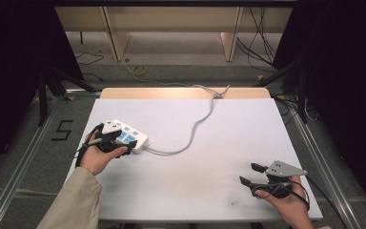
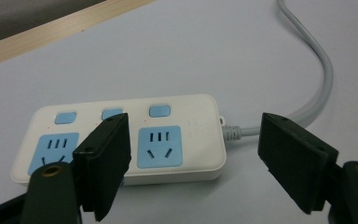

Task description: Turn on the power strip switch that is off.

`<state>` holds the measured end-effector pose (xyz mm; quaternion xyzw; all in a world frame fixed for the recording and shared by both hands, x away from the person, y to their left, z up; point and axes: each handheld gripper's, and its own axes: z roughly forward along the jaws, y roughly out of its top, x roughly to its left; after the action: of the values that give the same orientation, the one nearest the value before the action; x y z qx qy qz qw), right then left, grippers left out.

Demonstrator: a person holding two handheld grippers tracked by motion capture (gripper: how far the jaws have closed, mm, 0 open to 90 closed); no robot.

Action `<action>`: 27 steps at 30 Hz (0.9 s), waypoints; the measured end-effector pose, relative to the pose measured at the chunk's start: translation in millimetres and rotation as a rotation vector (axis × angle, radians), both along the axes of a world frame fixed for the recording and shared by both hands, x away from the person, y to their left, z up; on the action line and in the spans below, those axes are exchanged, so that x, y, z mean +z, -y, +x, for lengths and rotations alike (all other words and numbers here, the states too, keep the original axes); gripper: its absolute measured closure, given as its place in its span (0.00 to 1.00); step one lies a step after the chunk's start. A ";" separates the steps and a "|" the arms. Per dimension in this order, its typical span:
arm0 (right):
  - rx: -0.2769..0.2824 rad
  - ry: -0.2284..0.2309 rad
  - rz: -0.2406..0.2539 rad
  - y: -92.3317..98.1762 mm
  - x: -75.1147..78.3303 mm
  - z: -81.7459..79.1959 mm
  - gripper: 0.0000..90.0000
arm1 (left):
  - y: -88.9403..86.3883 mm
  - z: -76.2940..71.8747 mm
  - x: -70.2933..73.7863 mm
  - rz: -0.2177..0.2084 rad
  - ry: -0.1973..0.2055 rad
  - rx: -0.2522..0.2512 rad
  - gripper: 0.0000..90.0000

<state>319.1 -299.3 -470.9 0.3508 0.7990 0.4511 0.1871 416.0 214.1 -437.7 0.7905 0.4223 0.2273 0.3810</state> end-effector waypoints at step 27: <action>0.007 0.000 0.011 0.0 -0.2 0.6 0.35 | 10.6 -51.9 -28.5 -0.014 0.049 -0.011 0.28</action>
<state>319.8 -299.2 -471.1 0.3493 0.7977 0.4560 0.1835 364.1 203.5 -466.1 0.7842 0.4102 0.2414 0.3980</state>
